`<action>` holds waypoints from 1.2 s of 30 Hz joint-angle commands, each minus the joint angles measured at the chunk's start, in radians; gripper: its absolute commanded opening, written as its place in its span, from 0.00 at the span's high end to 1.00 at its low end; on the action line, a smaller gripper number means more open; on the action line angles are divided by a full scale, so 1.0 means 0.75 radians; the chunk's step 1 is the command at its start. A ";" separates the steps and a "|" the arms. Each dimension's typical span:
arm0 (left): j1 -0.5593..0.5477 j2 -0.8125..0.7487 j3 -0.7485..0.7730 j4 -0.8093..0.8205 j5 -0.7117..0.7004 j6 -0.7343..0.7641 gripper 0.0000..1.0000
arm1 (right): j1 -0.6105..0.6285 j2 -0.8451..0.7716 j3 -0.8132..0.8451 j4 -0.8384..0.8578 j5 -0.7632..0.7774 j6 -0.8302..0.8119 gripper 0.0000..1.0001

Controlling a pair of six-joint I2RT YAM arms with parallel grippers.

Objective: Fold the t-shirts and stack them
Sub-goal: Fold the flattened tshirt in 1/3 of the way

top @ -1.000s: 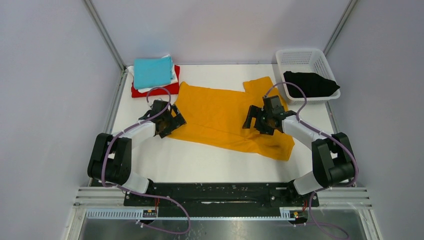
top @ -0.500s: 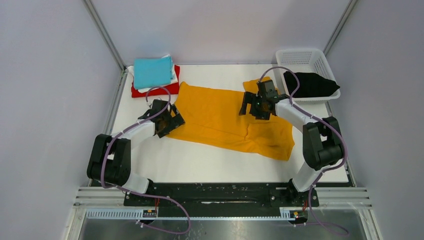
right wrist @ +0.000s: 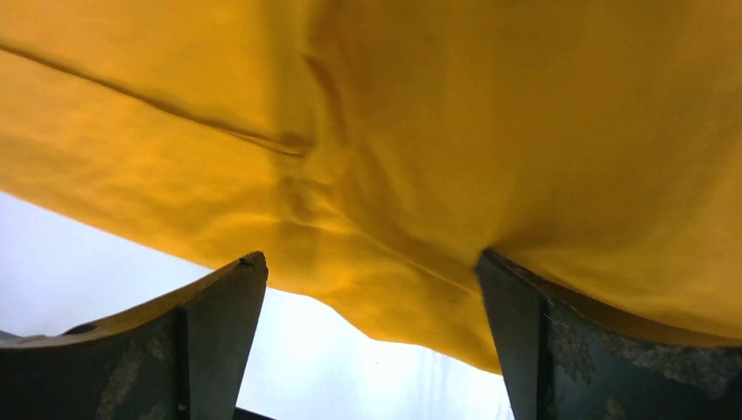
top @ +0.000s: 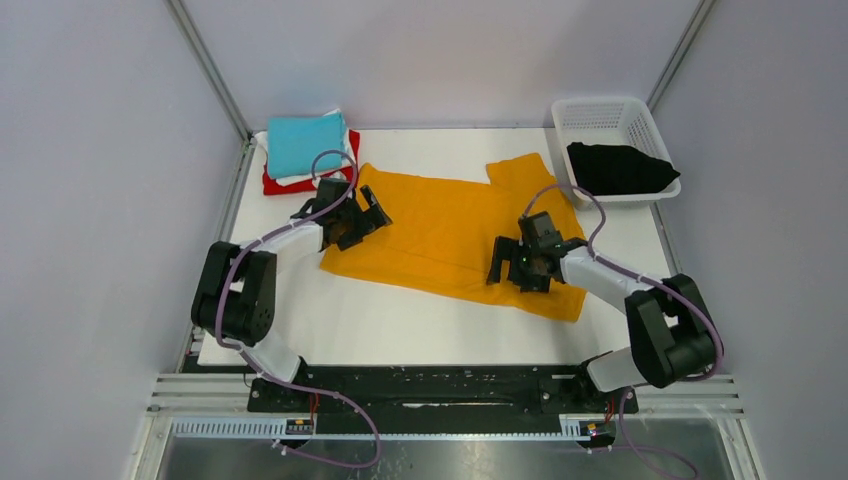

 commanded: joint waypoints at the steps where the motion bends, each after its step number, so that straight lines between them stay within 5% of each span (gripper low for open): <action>1: -0.004 0.097 0.002 0.030 0.110 -0.018 0.01 | 0.003 0.026 -0.100 0.081 -0.037 0.064 0.00; 6: -0.005 -0.001 -0.181 -0.058 -0.047 -0.047 0.01 | 0.003 -0.126 -0.195 -0.134 0.082 0.070 0.01; 12: -0.007 -0.372 -0.555 -0.110 -0.097 -0.136 0.01 | 0.003 -0.226 -0.332 -0.277 -0.063 0.089 0.00; 19: -0.007 -0.810 -0.771 -0.321 -0.196 -0.178 0.01 | 0.005 -0.405 -0.311 -0.405 -0.115 0.132 0.00; 29: -0.007 -0.977 -0.579 -0.404 -0.324 -0.123 0.01 | 0.005 -0.583 -0.260 -0.443 -0.040 0.105 0.01; 36: 0.133 -0.552 -0.187 -0.307 -0.420 0.090 0.01 | 0.005 -0.647 -0.119 -0.292 0.102 0.061 0.01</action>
